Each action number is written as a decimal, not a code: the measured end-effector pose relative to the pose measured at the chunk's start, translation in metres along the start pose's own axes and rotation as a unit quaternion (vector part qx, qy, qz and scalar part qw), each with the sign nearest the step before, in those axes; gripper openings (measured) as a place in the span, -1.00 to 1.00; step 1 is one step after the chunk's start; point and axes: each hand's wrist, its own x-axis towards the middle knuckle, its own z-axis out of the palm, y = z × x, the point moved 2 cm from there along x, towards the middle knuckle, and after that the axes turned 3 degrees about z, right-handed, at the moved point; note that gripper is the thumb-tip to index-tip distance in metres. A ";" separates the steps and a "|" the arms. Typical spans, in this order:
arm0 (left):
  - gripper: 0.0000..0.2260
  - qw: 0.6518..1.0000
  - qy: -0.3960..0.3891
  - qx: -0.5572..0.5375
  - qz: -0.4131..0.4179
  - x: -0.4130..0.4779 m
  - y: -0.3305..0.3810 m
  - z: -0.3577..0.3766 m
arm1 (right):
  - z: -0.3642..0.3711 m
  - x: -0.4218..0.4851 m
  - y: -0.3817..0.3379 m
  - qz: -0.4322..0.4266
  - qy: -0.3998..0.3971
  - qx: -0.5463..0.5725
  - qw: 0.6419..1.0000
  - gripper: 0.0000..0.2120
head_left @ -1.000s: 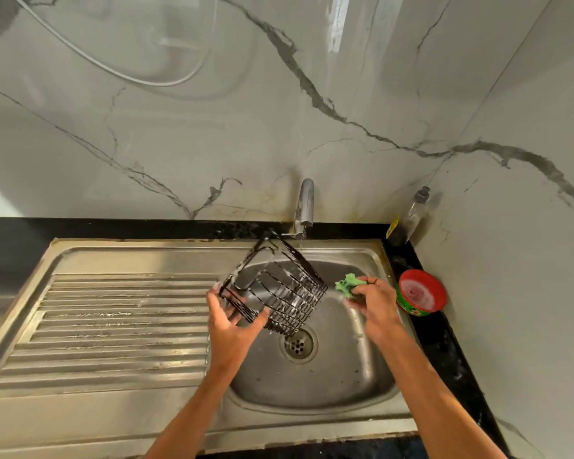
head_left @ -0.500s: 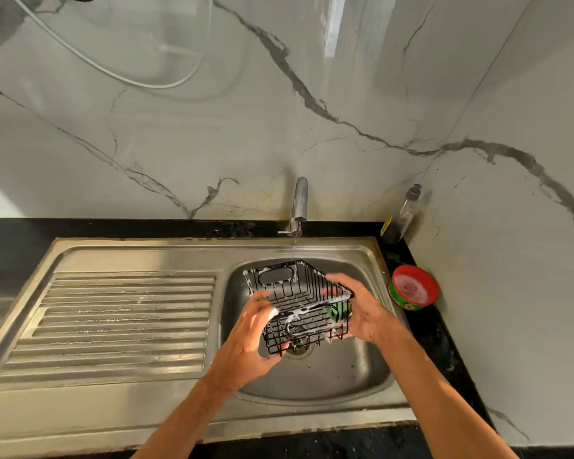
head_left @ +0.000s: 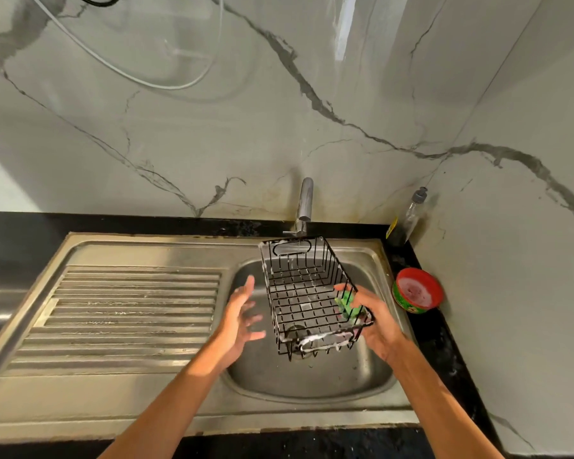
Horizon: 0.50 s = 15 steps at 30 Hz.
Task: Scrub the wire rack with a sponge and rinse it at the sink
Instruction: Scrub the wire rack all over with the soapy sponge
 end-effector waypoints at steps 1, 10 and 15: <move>-0.30 0.998 -0.013 -0.024 -0.057 0.003 0.006 0.007 | -0.001 0.001 0.002 -0.007 -0.014 -0.019 1.000 -0.37; -0.31 0.993 0.052 0.102 0.002 0.029 0.001 0.033 | -0.020 0.008 0.019 -0.141 0.230 -0.102 0.958 -0.73; -0.07 0.968 0.032 0.231 0.093 0.018 0.005 0.048 | 0.056 0.017 0.002 -0.234 0.140 -0.310 0.911 -0.59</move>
